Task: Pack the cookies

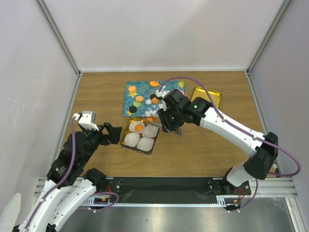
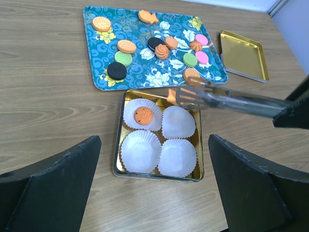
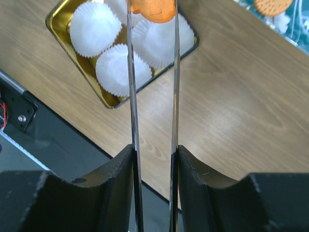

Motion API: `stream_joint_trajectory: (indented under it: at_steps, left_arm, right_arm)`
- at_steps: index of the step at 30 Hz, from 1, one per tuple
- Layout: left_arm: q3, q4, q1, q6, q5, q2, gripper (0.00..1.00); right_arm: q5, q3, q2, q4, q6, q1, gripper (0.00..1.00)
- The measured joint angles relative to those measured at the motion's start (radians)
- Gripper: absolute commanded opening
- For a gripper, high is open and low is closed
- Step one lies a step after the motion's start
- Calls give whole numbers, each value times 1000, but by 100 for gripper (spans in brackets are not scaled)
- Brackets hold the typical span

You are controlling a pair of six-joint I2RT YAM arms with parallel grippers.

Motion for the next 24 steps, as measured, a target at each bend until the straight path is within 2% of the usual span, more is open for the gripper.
stream_joint_trajectory:
  at_steps: [10, 24]
  left_arm:
    - [0, 0, 0, 0, 0, 0, 100]
    - [0, 0, 0, 0, 0, 0, 100]
  right_arm:
    - [13, -69, -18, -11, 23, 46, 41]
    - [27, -91, -7, -6, 25, 50, 55]
